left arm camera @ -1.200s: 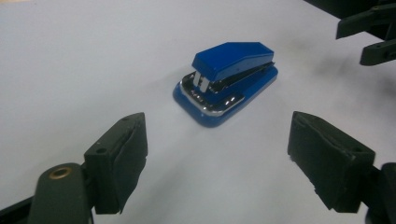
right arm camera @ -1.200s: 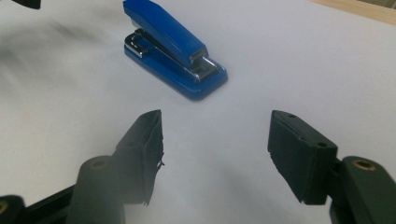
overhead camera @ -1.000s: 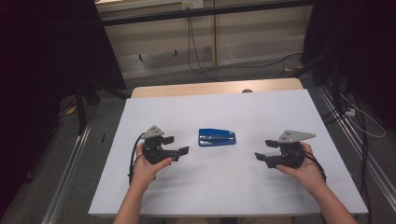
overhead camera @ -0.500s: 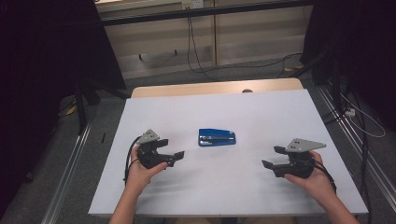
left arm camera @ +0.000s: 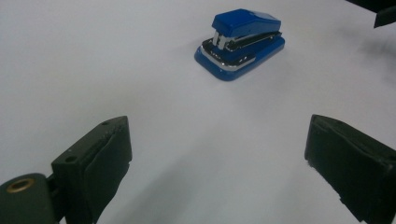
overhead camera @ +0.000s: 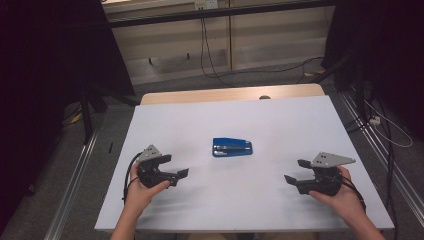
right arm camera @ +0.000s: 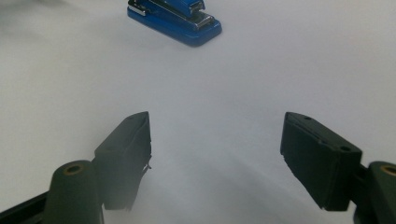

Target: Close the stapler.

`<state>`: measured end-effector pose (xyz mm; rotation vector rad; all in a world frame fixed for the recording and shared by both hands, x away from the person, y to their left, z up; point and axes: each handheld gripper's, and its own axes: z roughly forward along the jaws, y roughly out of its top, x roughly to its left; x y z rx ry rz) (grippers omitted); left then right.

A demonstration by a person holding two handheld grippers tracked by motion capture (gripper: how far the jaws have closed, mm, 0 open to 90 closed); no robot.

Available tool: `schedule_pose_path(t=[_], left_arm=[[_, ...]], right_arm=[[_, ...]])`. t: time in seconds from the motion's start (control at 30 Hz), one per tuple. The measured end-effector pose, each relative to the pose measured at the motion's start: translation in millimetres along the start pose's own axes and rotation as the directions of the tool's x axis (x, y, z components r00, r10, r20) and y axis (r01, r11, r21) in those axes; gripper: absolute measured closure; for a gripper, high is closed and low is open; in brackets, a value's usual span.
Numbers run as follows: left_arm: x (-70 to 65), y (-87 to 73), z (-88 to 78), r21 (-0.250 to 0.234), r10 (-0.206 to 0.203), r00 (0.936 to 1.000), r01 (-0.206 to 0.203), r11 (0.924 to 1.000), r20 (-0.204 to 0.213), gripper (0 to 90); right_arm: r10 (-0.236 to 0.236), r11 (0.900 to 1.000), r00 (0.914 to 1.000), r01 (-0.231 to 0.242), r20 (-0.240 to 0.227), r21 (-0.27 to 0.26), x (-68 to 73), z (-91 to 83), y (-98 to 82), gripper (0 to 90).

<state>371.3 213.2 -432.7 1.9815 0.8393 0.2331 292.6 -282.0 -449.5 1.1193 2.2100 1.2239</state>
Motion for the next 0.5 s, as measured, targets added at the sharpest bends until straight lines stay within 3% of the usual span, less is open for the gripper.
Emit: schedule_pose_path(t=[0.23, 0.5], left_arm=[[4.6, -11.1, -14.6, -0.005, -0.019, 0.9995, 0.019, 0.9998, -0.024, 7.3], [8.2, -13.1, -14.7, 0.002, -0.026, 0.9992, 0.026, 0.9997, -0.030, 7.3]], right_arm=[[-0.002, 1.000, 1.0000, 0.003, 0.007, -0.011, -1.4, -3.3, -0.2, 24.6], [-0.013, 1.000, 0.9999, 0.013, 0.008, -0.011, -1.5, -1.0, -0.9, 23.6]])
